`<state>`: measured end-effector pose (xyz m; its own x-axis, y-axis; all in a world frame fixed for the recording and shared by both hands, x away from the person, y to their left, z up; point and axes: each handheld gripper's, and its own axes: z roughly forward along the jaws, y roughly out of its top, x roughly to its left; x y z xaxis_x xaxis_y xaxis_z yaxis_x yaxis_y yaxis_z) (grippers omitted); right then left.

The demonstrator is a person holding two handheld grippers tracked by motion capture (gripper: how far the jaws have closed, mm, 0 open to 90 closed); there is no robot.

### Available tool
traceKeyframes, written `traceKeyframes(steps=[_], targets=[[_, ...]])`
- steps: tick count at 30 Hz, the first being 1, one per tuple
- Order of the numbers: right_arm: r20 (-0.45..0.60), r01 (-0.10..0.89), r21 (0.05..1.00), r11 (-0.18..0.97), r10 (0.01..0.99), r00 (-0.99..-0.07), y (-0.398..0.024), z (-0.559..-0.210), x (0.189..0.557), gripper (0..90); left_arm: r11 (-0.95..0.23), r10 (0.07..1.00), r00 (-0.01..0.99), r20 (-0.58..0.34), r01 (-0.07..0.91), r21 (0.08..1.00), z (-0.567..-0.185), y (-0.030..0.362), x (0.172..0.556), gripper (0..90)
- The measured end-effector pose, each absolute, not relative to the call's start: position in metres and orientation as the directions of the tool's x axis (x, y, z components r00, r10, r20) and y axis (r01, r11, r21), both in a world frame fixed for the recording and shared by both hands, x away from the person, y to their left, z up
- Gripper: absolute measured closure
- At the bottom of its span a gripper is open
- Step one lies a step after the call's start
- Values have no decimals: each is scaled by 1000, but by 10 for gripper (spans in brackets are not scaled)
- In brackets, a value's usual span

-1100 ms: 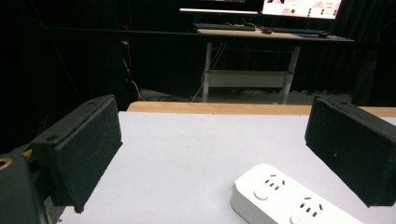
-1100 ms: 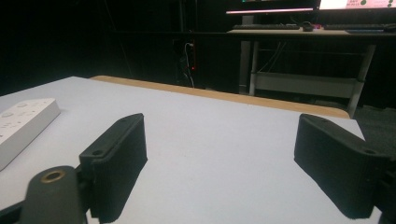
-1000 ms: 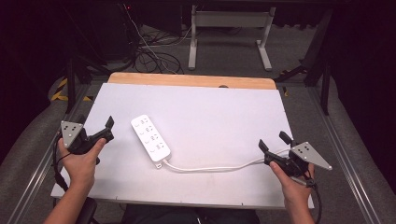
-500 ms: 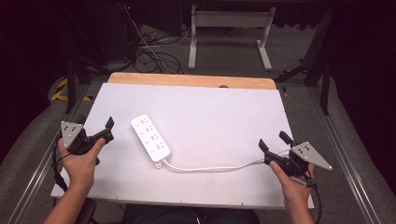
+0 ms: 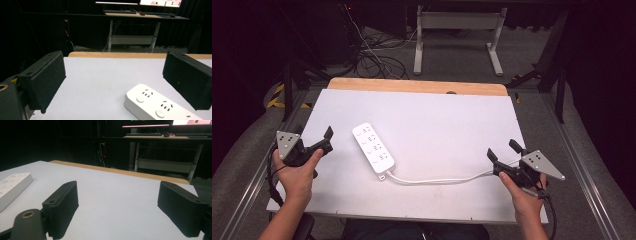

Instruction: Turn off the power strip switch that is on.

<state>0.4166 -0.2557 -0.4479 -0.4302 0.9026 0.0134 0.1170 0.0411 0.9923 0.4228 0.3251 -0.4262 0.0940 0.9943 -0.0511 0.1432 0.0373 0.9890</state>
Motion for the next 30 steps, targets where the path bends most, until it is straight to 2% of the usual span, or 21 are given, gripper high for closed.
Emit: traceKeyframes(steps=[30], targets=[[1, 119, 991, 56, 901, -434, -254, -448, 419, 157, 21, 994, 105, -37, 152, 988, -428, 324, 423, 58]])
